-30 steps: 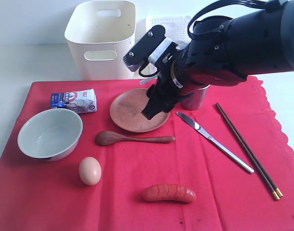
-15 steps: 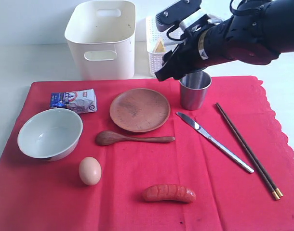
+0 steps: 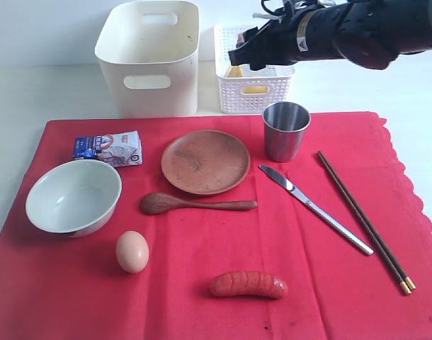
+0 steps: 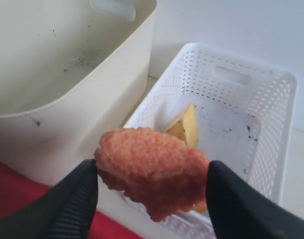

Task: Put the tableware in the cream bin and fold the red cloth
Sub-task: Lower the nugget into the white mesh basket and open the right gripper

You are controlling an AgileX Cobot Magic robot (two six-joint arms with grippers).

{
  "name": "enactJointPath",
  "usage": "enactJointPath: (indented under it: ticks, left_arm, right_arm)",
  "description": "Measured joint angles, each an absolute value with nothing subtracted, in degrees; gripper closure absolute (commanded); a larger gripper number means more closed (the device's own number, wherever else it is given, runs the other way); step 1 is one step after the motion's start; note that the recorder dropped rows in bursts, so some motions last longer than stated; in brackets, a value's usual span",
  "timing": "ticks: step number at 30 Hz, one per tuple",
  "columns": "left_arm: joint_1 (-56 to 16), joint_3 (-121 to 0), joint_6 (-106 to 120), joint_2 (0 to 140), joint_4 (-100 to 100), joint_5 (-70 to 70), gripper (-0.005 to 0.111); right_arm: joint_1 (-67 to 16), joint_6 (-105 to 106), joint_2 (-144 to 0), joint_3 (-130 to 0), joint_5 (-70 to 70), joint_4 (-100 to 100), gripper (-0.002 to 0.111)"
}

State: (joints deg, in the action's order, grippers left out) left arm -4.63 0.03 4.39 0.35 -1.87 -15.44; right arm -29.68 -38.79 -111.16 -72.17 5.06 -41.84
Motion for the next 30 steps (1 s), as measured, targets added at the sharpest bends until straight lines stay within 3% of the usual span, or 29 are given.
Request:
enactJointPath:
  ticks: [14, 30]
  left_arm:
    - [-4.63, 0.03, 4.39, 0.35, -1.87, -15.44, 0.106]
    - [-4.63, 0.03, 4.39, 0.35, -1.87, -15.44, 0.106]
  right_arm:
    - [-29.68, -38.79, -128.71, -92.45, -3.5, -41.84, 0.106]
    - [-29.68, -38.79, -130.16, -94.52, -4.52, -42.07, 0.041]
